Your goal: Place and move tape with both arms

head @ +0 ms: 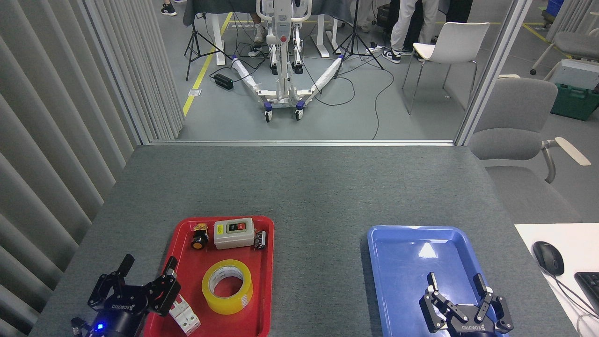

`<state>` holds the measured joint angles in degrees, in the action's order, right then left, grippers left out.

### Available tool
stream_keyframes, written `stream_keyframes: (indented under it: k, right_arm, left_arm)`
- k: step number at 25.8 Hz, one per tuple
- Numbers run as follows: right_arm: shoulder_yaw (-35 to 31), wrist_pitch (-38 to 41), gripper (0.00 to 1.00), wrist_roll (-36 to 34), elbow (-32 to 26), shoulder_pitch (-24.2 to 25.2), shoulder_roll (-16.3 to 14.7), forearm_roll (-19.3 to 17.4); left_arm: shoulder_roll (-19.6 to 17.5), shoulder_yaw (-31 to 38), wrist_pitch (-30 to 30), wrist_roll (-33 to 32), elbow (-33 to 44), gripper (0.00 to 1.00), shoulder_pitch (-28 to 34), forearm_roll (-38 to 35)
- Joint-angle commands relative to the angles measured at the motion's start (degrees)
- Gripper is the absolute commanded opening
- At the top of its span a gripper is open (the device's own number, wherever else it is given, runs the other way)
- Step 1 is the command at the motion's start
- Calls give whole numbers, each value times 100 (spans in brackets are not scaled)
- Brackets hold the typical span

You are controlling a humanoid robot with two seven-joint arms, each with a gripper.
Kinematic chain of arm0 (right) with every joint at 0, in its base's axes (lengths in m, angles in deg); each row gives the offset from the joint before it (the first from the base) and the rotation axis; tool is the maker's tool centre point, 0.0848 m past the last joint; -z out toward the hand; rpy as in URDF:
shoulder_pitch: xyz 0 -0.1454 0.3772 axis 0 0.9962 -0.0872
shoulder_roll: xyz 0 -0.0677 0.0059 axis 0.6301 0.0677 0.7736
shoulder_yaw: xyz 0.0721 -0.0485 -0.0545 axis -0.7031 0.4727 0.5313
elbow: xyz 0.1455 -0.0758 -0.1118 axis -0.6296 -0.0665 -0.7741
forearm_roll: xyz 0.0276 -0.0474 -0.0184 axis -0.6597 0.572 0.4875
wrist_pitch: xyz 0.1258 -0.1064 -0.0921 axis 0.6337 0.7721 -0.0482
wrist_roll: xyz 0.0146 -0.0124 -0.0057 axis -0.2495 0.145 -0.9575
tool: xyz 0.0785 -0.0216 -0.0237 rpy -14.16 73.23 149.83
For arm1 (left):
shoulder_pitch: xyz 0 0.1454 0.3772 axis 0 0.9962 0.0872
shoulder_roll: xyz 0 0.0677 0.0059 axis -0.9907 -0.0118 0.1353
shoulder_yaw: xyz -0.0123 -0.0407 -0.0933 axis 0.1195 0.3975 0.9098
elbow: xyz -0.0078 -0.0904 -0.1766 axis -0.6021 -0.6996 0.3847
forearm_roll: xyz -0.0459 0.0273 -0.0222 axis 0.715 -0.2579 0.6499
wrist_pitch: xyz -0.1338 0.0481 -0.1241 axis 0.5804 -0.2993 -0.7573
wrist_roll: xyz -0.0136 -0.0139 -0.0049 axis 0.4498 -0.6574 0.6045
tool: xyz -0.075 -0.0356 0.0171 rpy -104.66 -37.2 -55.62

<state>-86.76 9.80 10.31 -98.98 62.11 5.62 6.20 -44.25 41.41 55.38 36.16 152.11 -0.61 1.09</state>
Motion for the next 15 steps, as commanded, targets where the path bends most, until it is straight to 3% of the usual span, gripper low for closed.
stream_keyframes:
  k: [1, 8, 13, 15]
  right_arm:
    - [0, -4, 100, 19, 0, 0, 8, 0]
    - [9, -13, 100, 45, 0, -9, 17, 17]
    - [9, -4, 100, 256, 0, -18, 17, 26]
    - [9, -4, 100, 256, 0, -18, 26, 26]
  left_arm:
    - [-12, 18, -653, -19, -206, 100, -96, 24]
    - [120, 229, -820, 60, -232, 100, -114, 33]
    - [349, 449, -1004, 587, -250, 100, -87, 112]
    - [366, 440, -925, 455, -232, 100, -131, 147]
